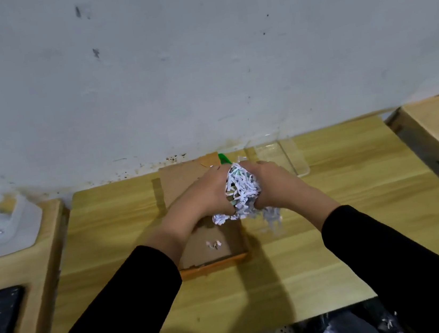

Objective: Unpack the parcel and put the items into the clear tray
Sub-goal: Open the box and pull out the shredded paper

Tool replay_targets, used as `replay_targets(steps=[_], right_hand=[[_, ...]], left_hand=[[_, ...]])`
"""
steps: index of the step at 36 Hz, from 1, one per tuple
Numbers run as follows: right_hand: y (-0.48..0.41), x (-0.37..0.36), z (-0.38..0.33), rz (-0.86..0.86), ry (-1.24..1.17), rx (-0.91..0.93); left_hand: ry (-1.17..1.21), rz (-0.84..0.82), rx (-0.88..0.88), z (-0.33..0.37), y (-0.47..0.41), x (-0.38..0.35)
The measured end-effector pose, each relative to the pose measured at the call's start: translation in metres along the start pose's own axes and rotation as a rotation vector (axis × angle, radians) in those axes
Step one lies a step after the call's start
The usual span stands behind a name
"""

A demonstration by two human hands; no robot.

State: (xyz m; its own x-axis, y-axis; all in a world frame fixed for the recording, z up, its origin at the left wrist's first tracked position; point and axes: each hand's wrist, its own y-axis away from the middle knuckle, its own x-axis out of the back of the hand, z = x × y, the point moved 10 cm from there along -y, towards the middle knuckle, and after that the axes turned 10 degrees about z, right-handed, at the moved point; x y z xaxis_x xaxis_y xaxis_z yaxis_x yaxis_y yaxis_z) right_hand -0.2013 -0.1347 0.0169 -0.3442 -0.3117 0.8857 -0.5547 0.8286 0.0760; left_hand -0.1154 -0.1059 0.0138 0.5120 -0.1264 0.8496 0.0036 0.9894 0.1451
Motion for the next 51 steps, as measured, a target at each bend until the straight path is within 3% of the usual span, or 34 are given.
replay_targets(steps=[8,17,28,36,40,51], right_hand=[[0.043,0.034,0.138,-0.01,0.006,-0.175],[0.089,-0.009,0.256,-0.06,-0.074,-0.348],[0.115,0.003,0.283,-0.013,-0.155,-0.411],[0.117,0.04,0.269,0.12,-0.152,-0.359],[0.116,0.027,0.256,0.105,-0.138,-0.327],[0.131,0.04,0.26,0.195,-0.09,-0.379]], left_hand=[[0.027,-0.137,-0.084,0.109,-0.051,-0.093],[0.013,-0.286,-0.103,0.161,-0.068,-0.202],[0.069,-0.337,-0.139,0.144,-0.076,-0.212],[0.093,-0.216,-0.202,0.153,-0.074,-0.19],[0.034,-0.188,-0.237,0.155,-0.067,-0.195],[0.032,-0.091,-0.251,0.153,-0.054,-0.182]])
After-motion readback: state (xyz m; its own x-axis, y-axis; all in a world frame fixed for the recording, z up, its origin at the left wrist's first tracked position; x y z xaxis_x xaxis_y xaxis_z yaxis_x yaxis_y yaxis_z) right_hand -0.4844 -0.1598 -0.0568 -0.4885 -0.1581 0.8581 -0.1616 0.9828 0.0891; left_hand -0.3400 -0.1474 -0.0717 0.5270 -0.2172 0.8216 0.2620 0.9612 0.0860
